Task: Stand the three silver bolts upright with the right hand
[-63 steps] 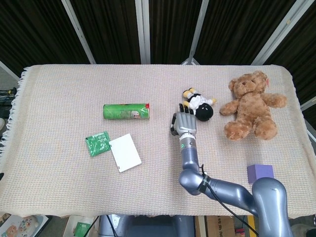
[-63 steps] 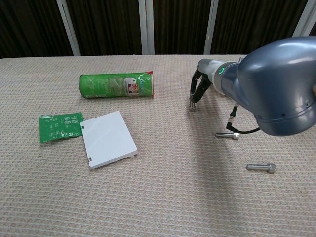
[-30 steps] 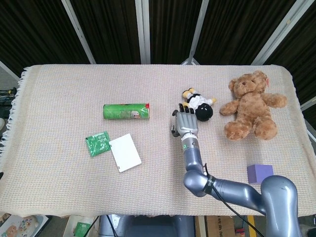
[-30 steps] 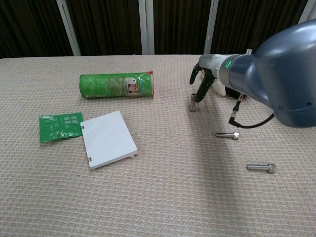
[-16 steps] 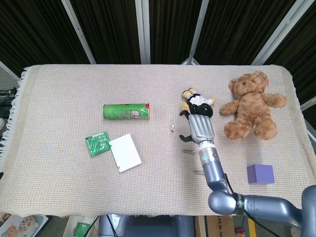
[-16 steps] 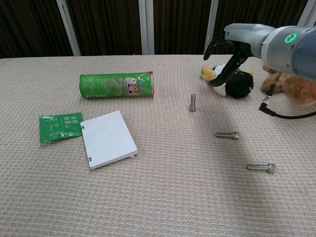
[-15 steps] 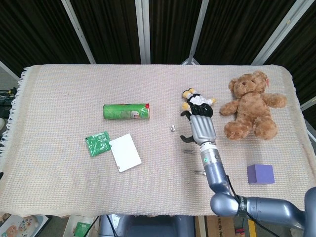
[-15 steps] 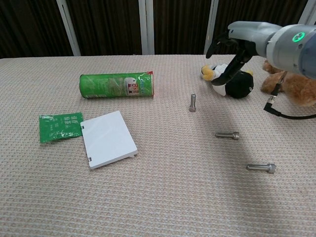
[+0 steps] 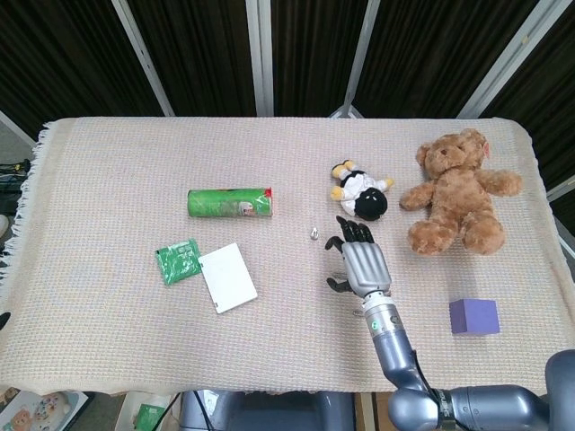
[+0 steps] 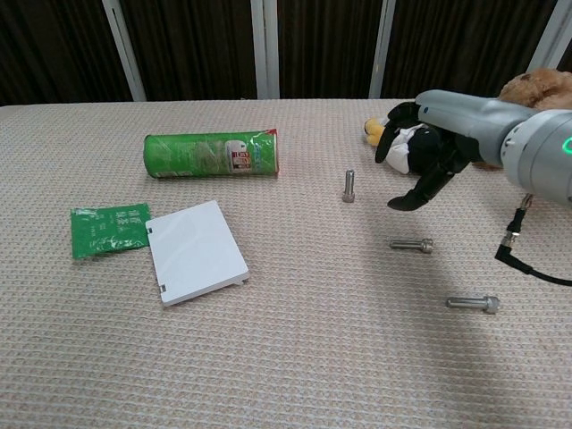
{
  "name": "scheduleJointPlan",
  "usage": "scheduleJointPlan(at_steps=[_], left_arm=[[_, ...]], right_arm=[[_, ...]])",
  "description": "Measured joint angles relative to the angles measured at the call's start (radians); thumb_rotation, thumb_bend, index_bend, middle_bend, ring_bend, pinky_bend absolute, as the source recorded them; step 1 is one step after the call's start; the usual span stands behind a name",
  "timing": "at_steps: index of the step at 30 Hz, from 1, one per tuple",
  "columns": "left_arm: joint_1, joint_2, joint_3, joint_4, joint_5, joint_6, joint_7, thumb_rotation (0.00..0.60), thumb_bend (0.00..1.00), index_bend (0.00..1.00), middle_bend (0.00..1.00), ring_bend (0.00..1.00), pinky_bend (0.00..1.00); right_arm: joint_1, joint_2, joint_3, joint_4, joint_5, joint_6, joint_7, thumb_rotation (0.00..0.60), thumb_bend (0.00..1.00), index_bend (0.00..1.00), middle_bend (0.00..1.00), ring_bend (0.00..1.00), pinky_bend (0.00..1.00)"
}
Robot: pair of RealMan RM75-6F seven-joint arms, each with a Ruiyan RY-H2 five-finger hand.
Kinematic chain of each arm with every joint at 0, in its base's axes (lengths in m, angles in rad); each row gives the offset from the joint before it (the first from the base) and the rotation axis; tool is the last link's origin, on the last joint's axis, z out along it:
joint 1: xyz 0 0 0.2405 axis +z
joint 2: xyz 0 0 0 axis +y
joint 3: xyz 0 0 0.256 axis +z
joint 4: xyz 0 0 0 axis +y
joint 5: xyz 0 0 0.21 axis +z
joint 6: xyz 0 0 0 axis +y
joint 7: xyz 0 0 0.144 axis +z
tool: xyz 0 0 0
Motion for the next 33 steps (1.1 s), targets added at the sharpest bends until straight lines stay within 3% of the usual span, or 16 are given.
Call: scheduleJointPlan(at_steps=[16, 33], left_arm=[[0.001, 0.001, 0.000, 0.003, -0.002, 0.000, -0.005, 0.600, 0.12, 0.18, 0.05, 0.00, 0.17], [0.003, 0.002, 0.002, 0.002, 0.002, 0.004, -0.003, 0.600, 0.12, 0.18, 0.05, 0.00, 0.17]], right_arm=[[0.020, -0.120, -0.011, 0.144, 0.034, 0.032, -0.108, 0.600, 0.34, 0.45, 0.00, 0.00, 0.06], [0.025, -0.166, -0.008, 0.157, 0.089, 0.052, -0.224, 0.600, 0.34, 0.45, 0.00, 0.00, 0.05]])
